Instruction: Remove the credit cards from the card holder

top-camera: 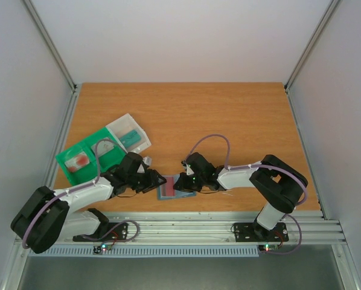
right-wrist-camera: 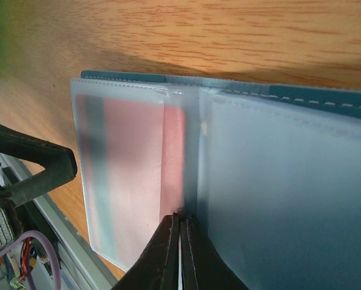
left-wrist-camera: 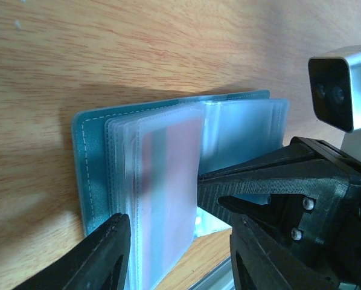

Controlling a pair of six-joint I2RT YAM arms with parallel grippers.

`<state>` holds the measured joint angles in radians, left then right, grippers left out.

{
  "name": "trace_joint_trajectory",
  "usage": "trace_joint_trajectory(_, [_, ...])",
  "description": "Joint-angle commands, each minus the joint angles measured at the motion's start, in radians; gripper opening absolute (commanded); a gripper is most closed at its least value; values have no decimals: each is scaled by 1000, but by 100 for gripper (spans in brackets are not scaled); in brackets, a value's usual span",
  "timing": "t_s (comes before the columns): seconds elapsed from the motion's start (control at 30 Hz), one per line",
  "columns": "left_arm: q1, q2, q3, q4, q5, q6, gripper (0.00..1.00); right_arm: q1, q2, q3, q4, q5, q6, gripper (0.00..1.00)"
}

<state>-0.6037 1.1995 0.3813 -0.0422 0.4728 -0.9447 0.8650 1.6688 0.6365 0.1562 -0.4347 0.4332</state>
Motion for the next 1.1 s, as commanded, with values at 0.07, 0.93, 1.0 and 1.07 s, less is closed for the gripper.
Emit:
trace_joint_trajectory(0.07, [-5, -12, -18, 70, 11, -12, 48, 19, -26, -2, -46, 13, 18, 11])
trace_joint_trajectory(0.93, [-5, -12, -9, 96, 31, -23, 49, 45, 32, 24, -128, 79, -8, 5])
trace_joint_trajectory(1.0, [-5, -24, -10, 95, 29, -26, 49, 45, 33, 22, -126, 80, -6, 5])
trace_joint_trajectory(1.07, [-5, -32, -10, 93, 27, -29, 49, 45, 34, 22, -123, 79, -6, 5])
